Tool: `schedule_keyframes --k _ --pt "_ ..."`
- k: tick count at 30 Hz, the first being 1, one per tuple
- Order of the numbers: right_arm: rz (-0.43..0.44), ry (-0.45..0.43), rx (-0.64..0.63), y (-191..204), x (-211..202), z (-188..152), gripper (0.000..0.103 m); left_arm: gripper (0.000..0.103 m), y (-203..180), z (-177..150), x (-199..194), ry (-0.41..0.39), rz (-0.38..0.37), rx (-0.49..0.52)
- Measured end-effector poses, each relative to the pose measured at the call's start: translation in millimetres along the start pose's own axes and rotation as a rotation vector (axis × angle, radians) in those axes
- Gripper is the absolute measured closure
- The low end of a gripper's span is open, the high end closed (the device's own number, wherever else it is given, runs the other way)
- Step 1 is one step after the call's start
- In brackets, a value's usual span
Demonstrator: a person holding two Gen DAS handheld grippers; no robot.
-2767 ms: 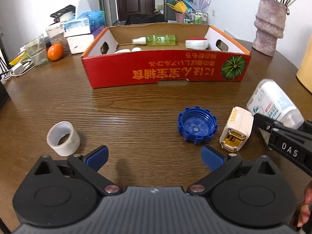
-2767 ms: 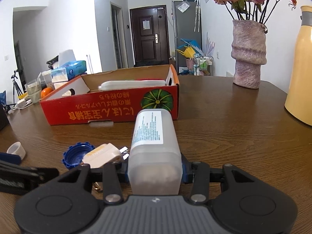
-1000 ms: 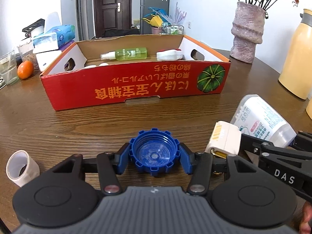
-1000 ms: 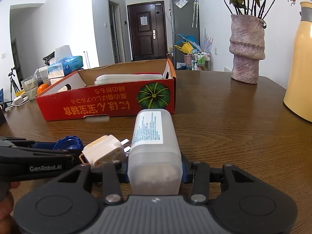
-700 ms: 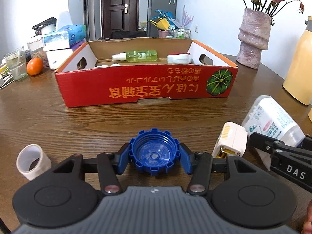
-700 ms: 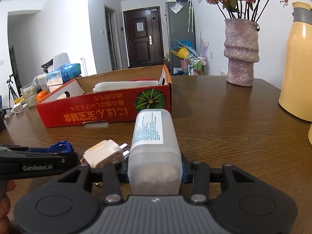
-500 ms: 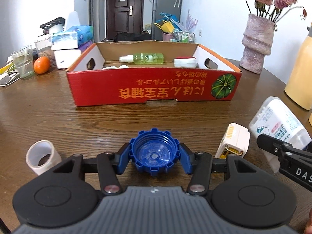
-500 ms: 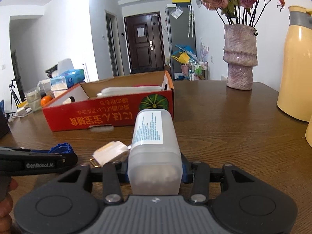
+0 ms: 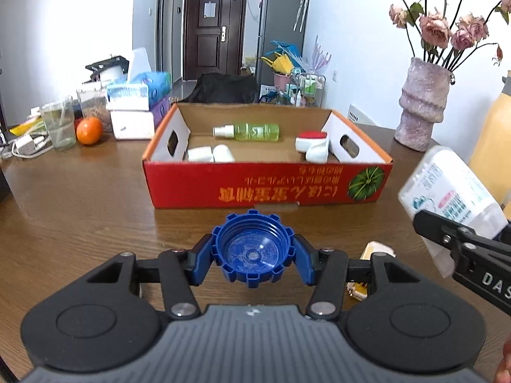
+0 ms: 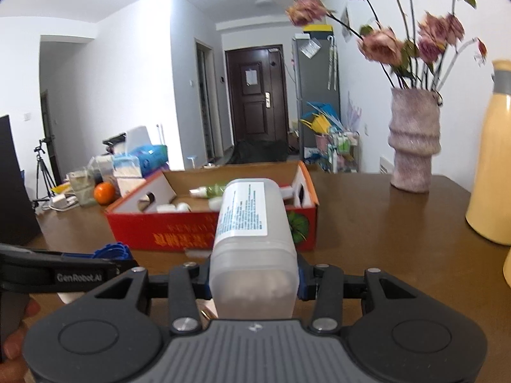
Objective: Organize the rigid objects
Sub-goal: 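Carry the white container and blue cap with both tools over the red box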
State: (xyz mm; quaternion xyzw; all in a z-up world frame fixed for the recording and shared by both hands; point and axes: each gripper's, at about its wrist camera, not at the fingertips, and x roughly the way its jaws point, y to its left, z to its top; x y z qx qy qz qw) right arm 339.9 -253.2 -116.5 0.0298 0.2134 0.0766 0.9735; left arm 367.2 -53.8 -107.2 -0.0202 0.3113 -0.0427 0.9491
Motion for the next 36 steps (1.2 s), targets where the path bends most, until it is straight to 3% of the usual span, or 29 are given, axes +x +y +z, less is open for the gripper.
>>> schedule_keyframes --k 16,36 --pt "0.052 -0.062 -0.015 32 8 54 0.060 0.049 17 52 -33 -0.131 0.027 -0.068" --pt "0.061 -0.069 -0.050 58 60 99 0.060 0.049 62 101 13 -0.107 0.086 -0.201"
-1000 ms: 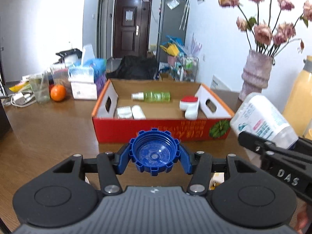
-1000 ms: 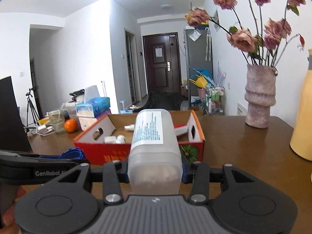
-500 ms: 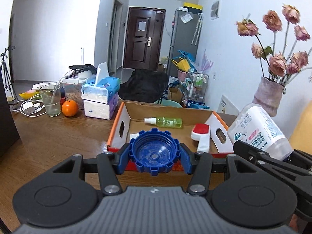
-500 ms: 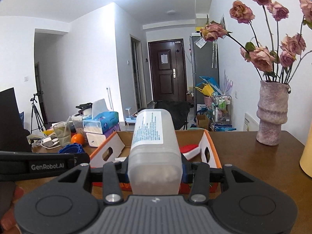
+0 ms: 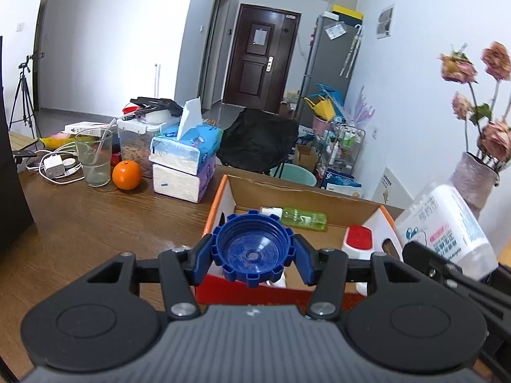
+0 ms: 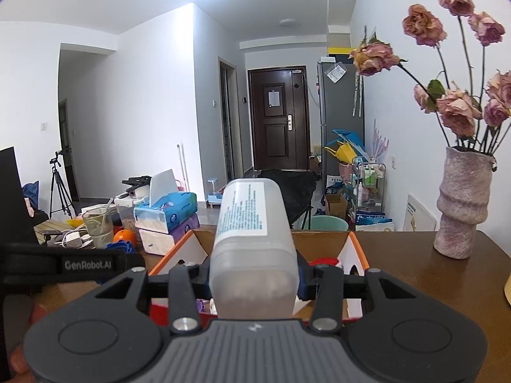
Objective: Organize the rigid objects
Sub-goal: 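Carry the white container and blue cap with both tools over the red box, then open both grippers to drop the white container and blue cap into the box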
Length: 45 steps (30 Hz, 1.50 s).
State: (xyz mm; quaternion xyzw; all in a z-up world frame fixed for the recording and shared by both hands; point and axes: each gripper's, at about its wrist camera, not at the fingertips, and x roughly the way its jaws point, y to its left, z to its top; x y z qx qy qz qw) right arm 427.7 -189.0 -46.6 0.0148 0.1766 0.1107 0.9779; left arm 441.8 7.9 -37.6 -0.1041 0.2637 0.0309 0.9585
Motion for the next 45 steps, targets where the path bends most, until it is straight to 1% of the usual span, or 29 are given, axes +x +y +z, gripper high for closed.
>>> schedule_keyframes --k 3,8,12,23,31,40,45 --pt "0.001 0.011 -0.005 2 12 0 0.060 0.049 4 5 9 -0.003 0.008 -0.011" --pt "-0.005 0.022 0.012 0 35 -3 0.060 0.049 12 13 33 0.033 0.026 -0.024" --pt "-0.007 0.036 0.028 -5 56 -4 0.060 0.049 12 19 49 0.036 0.036 -0.018" --pt "-0.005 0.078 0.049 -18 101 -2 0.060 0.049 -13 23 93 0.066 0.036 0.050" --pt "-0.025 0.100 0.041 -22 122 -2 0.060 0.049 -24 19 117 0.092 0.039 0.094" --pt "-0.042 0.147 0.029 -26 140 -8 0.060 0.049 -27 14 145 0.130 0.039 0.124" --pt "-0.055 0.158 0.034 -31 147 -9 0.060 0.049 -27 11 154 0.149 0.043 0.135"
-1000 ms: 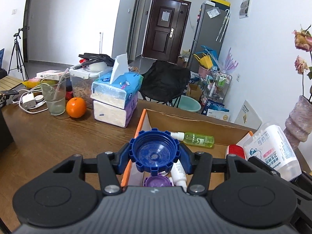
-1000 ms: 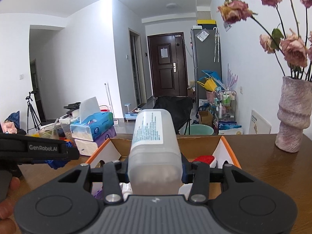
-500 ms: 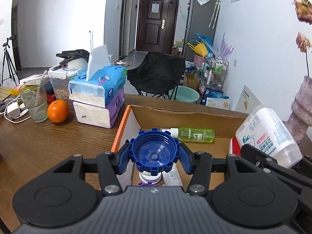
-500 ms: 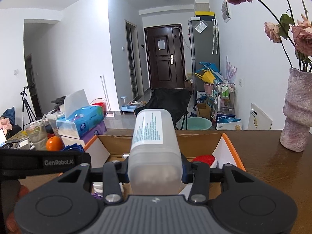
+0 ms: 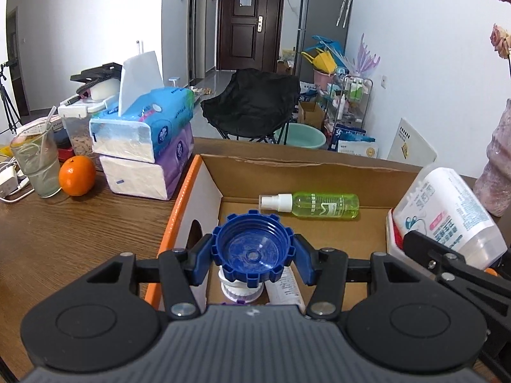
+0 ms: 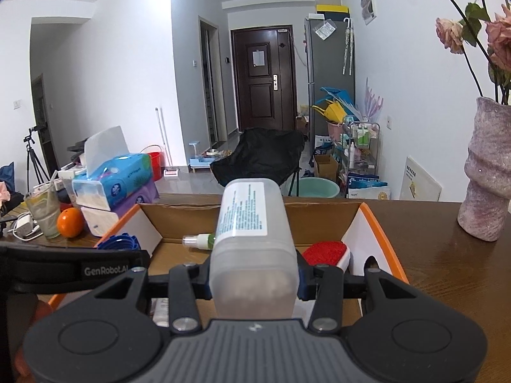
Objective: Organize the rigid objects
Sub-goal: 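Open both grippers to drop the white container and blue cap into the box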
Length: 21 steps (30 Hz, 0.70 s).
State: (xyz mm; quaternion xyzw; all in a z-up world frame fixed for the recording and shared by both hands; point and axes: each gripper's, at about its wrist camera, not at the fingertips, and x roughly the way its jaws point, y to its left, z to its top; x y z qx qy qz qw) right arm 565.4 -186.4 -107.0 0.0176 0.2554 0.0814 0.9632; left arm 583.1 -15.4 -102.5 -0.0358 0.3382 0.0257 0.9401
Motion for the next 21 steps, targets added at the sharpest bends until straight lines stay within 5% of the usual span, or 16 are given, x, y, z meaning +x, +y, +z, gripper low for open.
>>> schedule_keyframes --k 5,6,7,9,10,21 --pt "-0.016 0.011 0.001 -3 5 -1 0.059 0.044 2 -1 0 0.005 0.003 -0.001" --pt "-0.023 0.015 0.001 -4 6 -2 0.055 0.028 4 -1 -1 0.002 0.006 -0.008" --pt "-0.035 0.015 0.004 -5 7 -2 0.047 0.011 5 -1 -2 -0.004 0.017 -0.015" --pt "-0.066 0.020 0.013 -7 7 -2 0.005 0.003 8 0 -7 -0.031 0.039 -0.021" --pt "-0.079 0.010 0.018 -9 6 -2 0.002 0.001 8 0 -9 -0.037 0.039 -0.021" --pt "-0.099 0.020 0.027 -13 4 -4 0.000 0.000 15 4 -10 -0.017 0.038 -0.042"
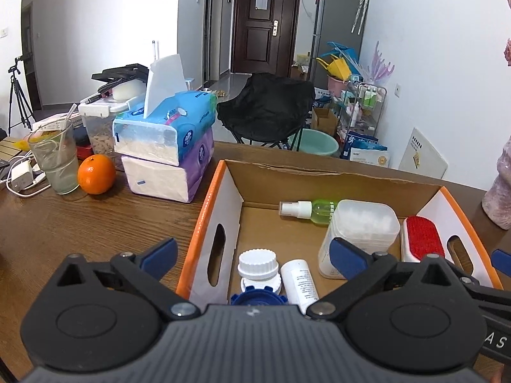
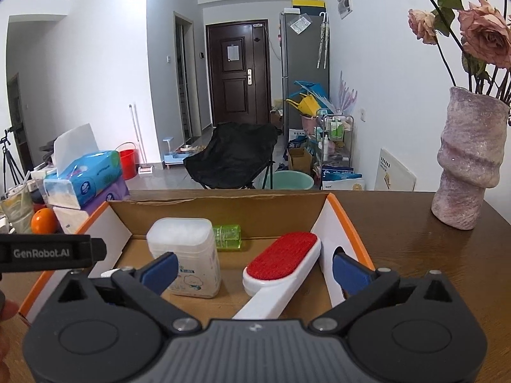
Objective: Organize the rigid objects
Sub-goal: 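Open both grippers to drop the white container and blue cap into the box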
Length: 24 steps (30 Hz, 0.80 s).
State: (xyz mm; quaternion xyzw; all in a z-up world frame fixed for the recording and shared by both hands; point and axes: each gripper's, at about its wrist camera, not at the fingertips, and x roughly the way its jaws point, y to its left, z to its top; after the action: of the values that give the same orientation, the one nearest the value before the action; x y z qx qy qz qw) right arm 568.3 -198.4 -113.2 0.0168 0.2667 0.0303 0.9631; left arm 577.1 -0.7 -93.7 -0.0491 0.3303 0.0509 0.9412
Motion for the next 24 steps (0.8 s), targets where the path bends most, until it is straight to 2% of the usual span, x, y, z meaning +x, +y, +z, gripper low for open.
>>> schedule_keyframes --k 12,24 --pt "-0.016 0.002 0.002 -2 -8 -2 0.000 0.000 5 1 -12 -0.011 -0.013 -0.014" --pt "-0.024 -0.028 0.016 -12 -38 -10 0.000 0.000 13 -10 -41 -0.044 -0.019 -0.010"
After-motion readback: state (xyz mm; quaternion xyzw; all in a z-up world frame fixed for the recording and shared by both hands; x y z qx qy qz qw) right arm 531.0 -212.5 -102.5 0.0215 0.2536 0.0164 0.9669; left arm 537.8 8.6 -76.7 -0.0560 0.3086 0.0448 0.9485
